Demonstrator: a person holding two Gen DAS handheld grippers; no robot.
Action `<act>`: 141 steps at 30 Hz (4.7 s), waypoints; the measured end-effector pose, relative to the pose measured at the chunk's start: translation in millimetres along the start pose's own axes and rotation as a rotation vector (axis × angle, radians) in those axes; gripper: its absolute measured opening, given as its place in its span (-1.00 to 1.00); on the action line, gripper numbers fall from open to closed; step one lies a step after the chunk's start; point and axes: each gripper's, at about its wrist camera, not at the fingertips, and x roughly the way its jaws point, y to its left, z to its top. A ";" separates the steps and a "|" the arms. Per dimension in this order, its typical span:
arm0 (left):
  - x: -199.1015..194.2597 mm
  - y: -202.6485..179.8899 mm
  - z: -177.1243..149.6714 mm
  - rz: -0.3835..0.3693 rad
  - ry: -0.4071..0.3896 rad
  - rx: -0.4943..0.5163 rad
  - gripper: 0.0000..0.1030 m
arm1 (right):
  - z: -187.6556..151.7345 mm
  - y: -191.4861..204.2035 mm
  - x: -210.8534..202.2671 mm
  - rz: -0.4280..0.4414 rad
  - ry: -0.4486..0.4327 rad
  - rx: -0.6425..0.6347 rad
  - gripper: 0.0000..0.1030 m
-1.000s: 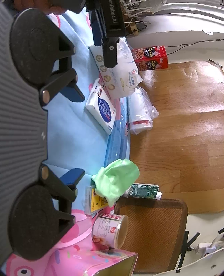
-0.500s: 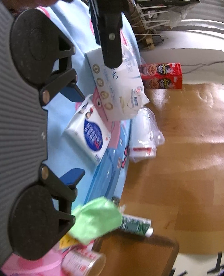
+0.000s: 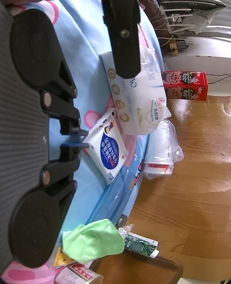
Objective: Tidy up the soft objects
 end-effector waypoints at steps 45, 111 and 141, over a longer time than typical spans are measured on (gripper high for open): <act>9.2 3.1 0.4 0.022 0.070 -0.014 0.99 | -89.4 -28.1 -118.7 -0.035 -0.095 -0.014 0.05; 49.8 -42.0 -7.6 -0.010 0.190 0.125 0.70 | -30.5 -119.1 -43.3 -0.270 -0.112 0.250 0.29; 39.1 -36.8 -8.6 -0.104 0.161 0.088 0.88 | -50.1 1.4 -62.7 -0.103 -0.131 -0.114 0.07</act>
